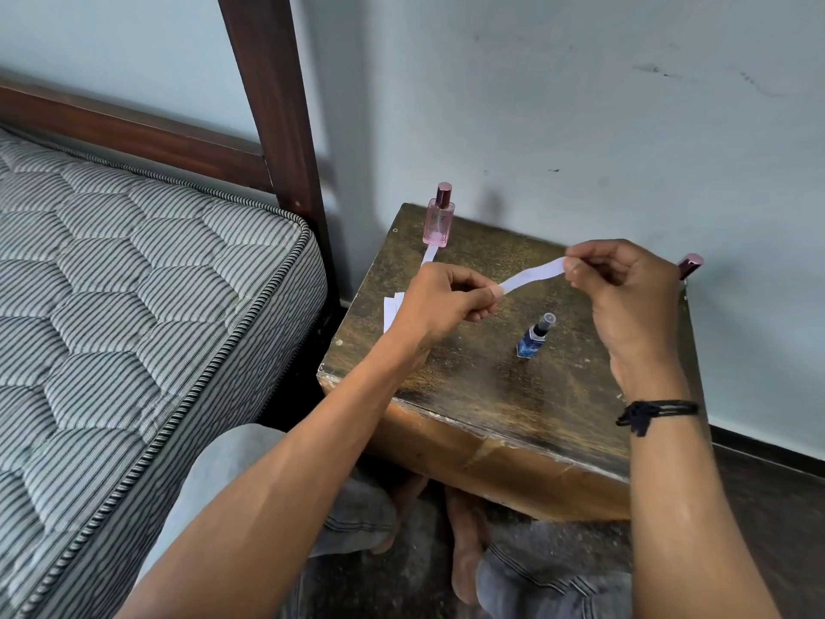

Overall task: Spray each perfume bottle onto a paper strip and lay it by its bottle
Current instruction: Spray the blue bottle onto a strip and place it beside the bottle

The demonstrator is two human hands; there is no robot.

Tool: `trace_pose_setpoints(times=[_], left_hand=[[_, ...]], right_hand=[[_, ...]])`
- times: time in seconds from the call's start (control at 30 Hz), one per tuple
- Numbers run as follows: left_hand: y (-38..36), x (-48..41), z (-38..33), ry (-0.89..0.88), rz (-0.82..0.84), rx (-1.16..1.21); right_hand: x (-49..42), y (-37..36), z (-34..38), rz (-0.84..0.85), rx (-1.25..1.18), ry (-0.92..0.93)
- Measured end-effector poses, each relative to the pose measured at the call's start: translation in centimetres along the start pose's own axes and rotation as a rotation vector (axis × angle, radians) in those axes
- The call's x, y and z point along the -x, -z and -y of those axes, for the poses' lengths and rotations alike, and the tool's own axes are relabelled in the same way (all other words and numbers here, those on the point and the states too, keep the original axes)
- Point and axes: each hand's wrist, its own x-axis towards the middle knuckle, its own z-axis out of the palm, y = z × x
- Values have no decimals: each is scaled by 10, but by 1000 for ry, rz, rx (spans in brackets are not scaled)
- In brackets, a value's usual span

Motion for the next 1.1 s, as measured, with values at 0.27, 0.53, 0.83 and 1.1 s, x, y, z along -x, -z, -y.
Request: trace_pose_setpoints(times=[0.27,0.53,0.83,1.1], left_hand=[[-2,0,1,-29,20,11],[-1,0,1,-36,41,32],[0,0,1,-27,36,28],[-1,-4,7,6,-31,-90]], right_hand=[[-2,1,-4,-105,5,-19],[-4,-2,-5,-168,-15,10],[-5,0,-6,-164,-63,32],[-7,1,-12,-94,-51,50]])
